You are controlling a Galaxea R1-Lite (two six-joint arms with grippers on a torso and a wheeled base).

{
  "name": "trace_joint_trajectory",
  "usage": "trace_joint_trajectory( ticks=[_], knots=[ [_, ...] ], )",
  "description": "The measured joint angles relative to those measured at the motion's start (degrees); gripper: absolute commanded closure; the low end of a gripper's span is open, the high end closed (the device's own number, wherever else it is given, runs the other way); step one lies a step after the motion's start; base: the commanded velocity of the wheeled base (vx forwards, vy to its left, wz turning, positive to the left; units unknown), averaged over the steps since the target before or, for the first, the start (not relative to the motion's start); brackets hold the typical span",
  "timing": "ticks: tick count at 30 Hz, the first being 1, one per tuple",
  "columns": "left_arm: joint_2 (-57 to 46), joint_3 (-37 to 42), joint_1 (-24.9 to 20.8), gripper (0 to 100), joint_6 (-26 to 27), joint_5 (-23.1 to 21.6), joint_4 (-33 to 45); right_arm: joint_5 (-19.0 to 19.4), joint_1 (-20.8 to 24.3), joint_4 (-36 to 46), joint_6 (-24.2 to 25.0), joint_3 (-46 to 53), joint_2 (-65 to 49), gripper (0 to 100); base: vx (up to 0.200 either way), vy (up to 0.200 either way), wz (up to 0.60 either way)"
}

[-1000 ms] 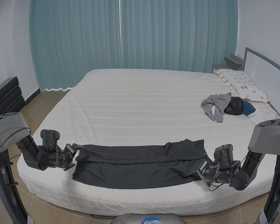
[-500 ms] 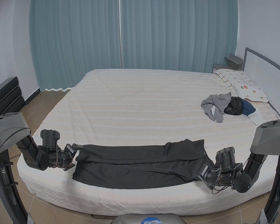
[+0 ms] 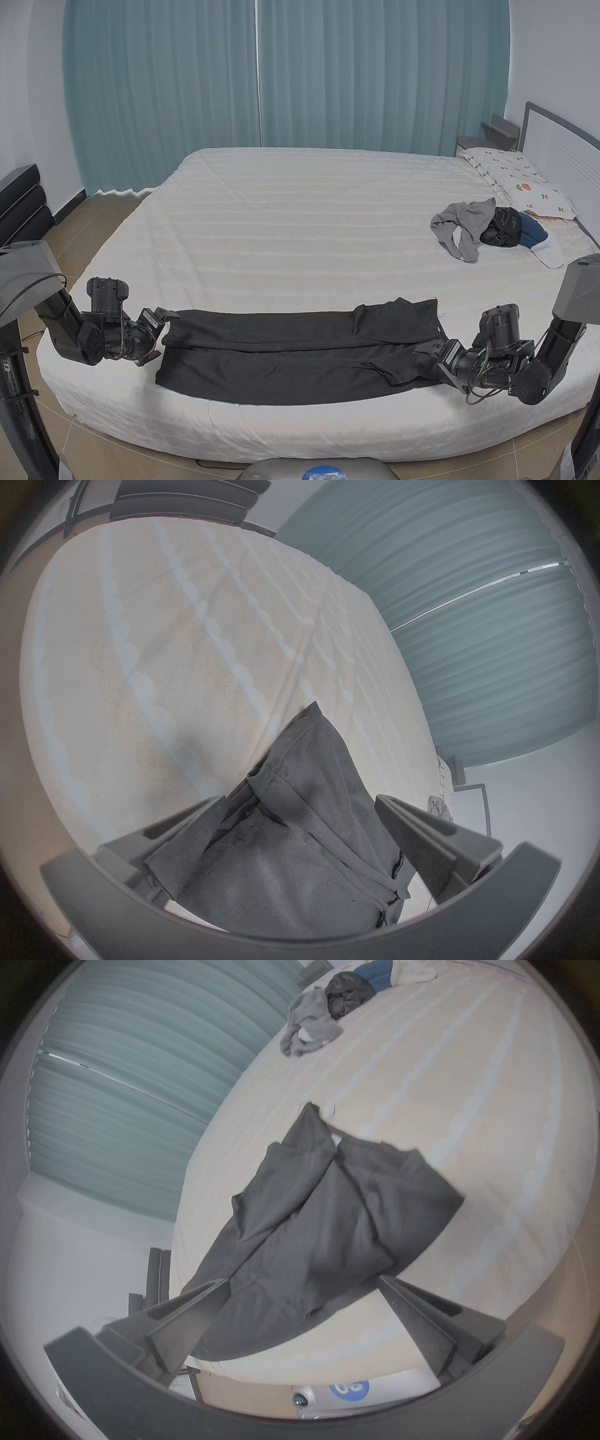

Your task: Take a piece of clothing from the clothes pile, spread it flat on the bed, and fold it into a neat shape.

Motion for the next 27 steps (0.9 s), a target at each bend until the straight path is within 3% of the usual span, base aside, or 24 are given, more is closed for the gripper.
trace_joint_trajectory(
  ticks=[9, 14, 20, 27],
  knots=[
    [0.0, 0.0, 0.0, 0, 0.0, 0.0, 0.0, 3.3, -2.6, -0.7, 0.1, -0.8, 1.2, 0, 0.000, 0.000, 0.00],
    [0.0, 0.0, 0.0, 0, 0.0, 0.0, 0.0, 4.5, -1.1, -0.7, 3.9, -0.9, 1.5, 0, 0.000, 0.000, 0.00],
    [0.0, -0.1, 0.0, 0, 0.0, 0.0, 0.0, 4.3, 1.4, -0.9, 5.3, -1.4, 2.4, 0, 0.000, 0.000, 0.00],
    [0.0, -0.1, 0.0, 0, 0.0, 0.0, 0.0, 2.1, 0.8, -0.9, 5.2, -3.4, 5.6, 0, 0.000, 0.000, 0.00]
  ],
)
